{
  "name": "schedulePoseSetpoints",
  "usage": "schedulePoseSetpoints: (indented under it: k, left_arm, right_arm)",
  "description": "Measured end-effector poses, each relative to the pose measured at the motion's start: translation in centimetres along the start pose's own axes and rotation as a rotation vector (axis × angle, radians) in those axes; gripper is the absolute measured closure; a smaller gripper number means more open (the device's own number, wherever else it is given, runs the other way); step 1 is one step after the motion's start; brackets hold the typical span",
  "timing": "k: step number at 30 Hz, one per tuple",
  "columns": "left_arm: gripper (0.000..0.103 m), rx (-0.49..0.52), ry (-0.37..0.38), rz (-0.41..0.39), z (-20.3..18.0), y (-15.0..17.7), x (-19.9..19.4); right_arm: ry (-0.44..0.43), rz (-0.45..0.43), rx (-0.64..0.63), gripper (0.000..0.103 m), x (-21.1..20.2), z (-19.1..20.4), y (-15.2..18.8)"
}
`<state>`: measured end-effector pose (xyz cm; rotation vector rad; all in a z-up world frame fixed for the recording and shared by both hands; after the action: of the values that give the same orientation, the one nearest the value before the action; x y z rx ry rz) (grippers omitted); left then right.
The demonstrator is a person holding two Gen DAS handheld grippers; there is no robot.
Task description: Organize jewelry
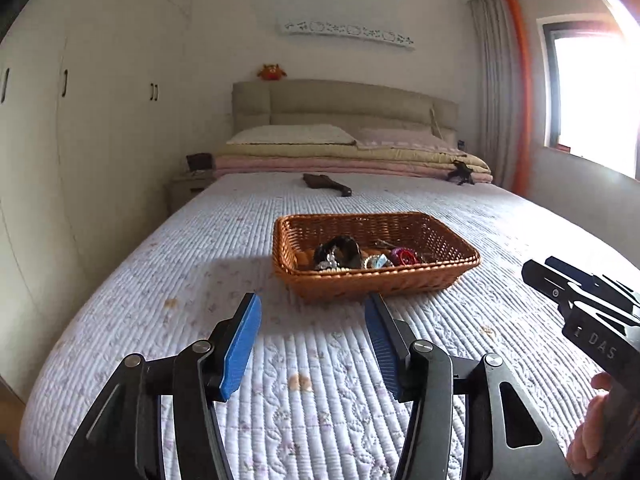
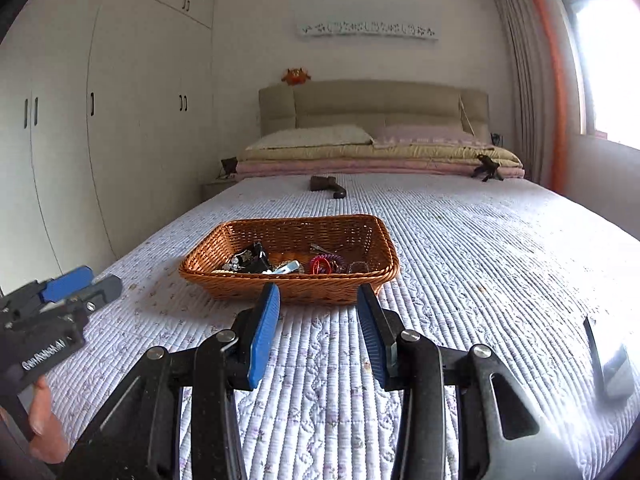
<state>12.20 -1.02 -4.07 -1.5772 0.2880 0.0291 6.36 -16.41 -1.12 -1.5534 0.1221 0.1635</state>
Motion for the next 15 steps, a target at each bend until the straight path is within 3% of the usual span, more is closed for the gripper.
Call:
schedulePoseSetpoints:
  k: [4,8,9,10,12,15]
  left_arm:
    - [0.048,0.066,-0.146,-0.046,0.2,1.6,0.3]
    - [0.048,0.043,-0.090,0.014,0.0,3.4,1.5]
    - [0.048,0.032,-0.079,0.029,0.1,3.7,1.8]
    - [0.047,0.030,-0.078,0.038,0.1,4.0,2.0]
    - [0.047,0.020,-0.071,0.058,0.3,4.4,2.3]
    - [0.045,0.007,-0.061,0.072,0.3,4.7,2.7]
  right_arm:
    - [0.028,0.009,-0.015,0.059,0.4,0.2,1.9]
    - [0.034,0.030,-0.025,0.059,0.8,0.3,3.3]
    - [0.033,0.034,-0.022,0.053,0.8,0.3,3.6]
    - [0.030,0.037,-0.015,0.038,1.0,0.3,3.9]
    - [0.040,0.027,-0.018,0.023,1.2,0.3,4.0]
    - [0.036,0.031,-0.034,0.023,1.6,0.5,4.1]
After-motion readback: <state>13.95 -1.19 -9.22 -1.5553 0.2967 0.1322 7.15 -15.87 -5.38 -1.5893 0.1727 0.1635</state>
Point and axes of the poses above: each gripper's, at about its wrist camera, not at the fingertips, and x roughly the way its jaws point, z to its left, y to its underside, the point moved 8 cm from there along x, roughly the way its jaws point, and after that the axes turned 12 degrees about -z, right-handed, at the moved point
